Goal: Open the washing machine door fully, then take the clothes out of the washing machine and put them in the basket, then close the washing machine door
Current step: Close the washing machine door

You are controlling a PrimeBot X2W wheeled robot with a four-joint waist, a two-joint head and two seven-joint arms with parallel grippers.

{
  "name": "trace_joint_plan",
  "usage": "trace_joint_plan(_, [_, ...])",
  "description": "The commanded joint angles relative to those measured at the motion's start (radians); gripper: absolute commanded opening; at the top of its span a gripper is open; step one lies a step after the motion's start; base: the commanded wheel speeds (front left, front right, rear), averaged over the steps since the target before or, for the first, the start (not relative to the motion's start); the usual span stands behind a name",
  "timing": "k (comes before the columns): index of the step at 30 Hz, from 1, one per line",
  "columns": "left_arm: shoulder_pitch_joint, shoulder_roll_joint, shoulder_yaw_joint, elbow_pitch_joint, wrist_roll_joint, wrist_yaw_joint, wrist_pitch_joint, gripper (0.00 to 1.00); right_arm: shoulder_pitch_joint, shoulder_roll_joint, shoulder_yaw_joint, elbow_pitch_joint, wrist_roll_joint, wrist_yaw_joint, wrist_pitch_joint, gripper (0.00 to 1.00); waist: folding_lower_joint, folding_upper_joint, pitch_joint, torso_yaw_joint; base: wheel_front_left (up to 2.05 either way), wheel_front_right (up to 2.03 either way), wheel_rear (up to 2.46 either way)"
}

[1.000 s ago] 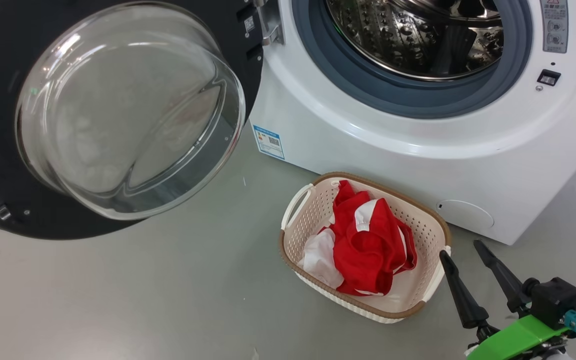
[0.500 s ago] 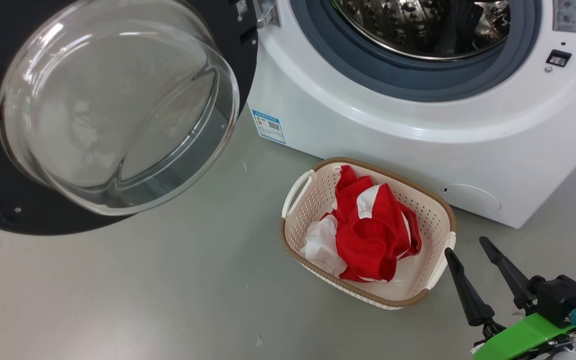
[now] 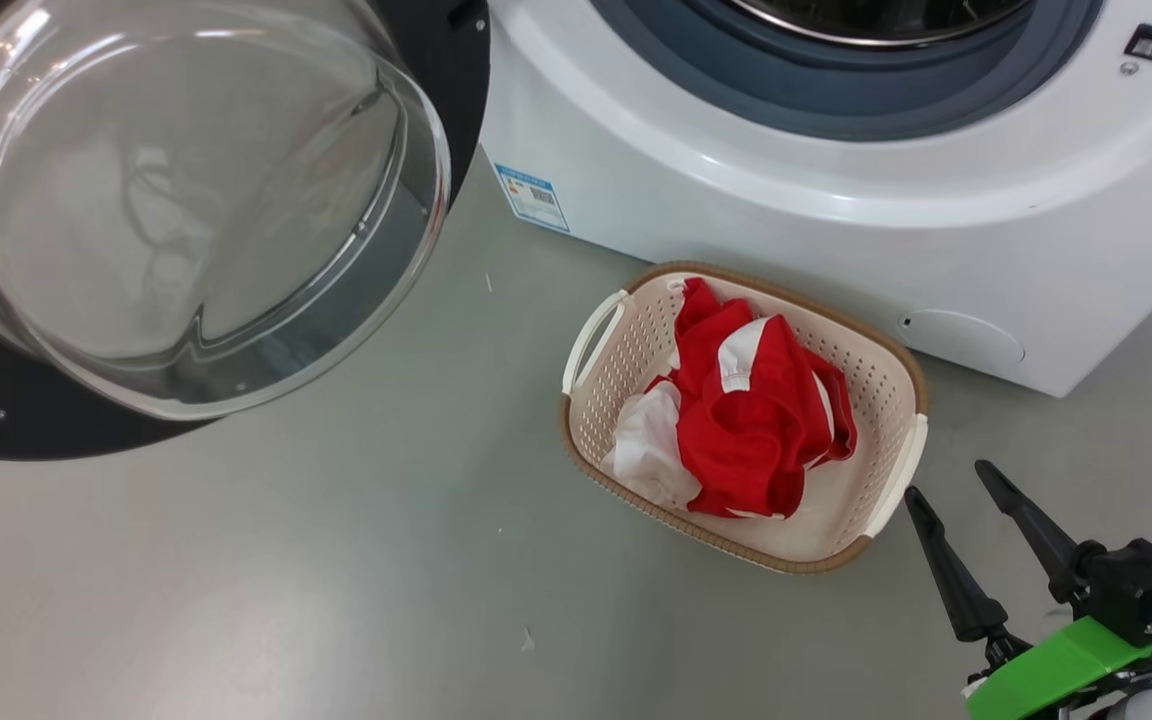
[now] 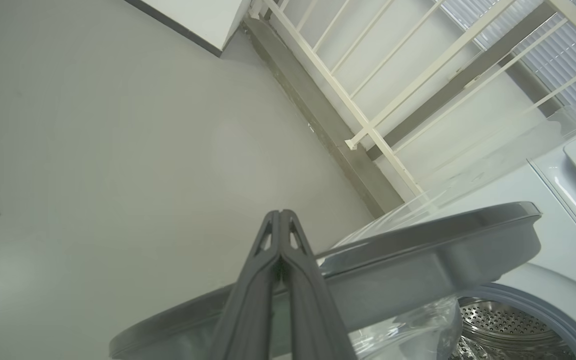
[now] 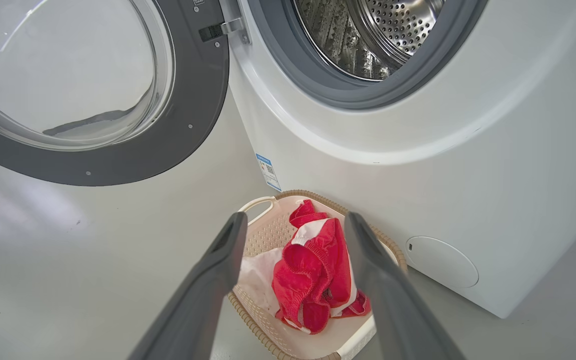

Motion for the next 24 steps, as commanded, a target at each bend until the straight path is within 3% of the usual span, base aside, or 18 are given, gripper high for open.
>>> trace_joint_plan(1, [-0.004,0.077,0.016,-0.023,-0.013,-0.005,0.008,0.0,-0.027,-0.013,0.022,-0.028,-0.009,0.006,-0.006,1.0,0.0,-0.0001,0.017,0.002,0.0,0.0,0.0])
trace_joint_plan(24, [0.063,0.04,0.002,-0.084,-0.048,0.004,0.112,0.0,-0.051,-0.024,0.024,-0.03,-0.009,0.006,-0.006,1.0,0.0,-0.0001,0.032,-0.016,0.0,0.0,0.0])
